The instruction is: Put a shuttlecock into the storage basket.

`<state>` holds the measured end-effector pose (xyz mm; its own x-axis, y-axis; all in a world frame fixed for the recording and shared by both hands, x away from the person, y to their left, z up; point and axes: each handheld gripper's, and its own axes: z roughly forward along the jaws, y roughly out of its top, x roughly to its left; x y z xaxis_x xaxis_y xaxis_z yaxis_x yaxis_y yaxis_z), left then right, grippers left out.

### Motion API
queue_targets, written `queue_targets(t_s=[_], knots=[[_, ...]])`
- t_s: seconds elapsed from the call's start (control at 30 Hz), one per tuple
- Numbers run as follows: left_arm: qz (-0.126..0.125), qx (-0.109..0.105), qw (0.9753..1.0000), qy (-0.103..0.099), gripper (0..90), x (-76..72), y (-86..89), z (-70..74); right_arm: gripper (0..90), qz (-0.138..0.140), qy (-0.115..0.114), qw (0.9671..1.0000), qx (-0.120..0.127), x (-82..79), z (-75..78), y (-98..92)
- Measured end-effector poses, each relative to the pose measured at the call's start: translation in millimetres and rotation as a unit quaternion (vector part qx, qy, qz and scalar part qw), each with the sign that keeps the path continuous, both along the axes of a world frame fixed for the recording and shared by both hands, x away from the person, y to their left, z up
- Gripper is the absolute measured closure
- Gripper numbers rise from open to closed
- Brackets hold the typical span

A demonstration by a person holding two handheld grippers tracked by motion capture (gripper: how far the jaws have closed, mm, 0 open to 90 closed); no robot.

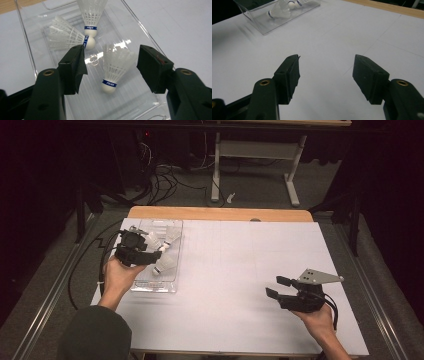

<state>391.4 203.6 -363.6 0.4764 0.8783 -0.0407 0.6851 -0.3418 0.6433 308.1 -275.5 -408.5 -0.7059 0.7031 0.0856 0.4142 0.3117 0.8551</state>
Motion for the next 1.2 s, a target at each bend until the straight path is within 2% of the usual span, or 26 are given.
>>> queue_targets(t_s=[0.6, 1.2], knots=[[-0.018, -0.035, 0.9986, -0.035, 40.4, -24.0, -2.8, 4.2, 37.1, -0.006, 0.0, 1.0, 0.007, -8.6, -7.0, -4.9], [-0.033, -0.065, 0.9954, -0.062, 38.7, -45.1, -6.1, 5.5, 34.5, -0.022, -0.007, 0.9996, 0.018, -15.9, -12.9, -13.2]])
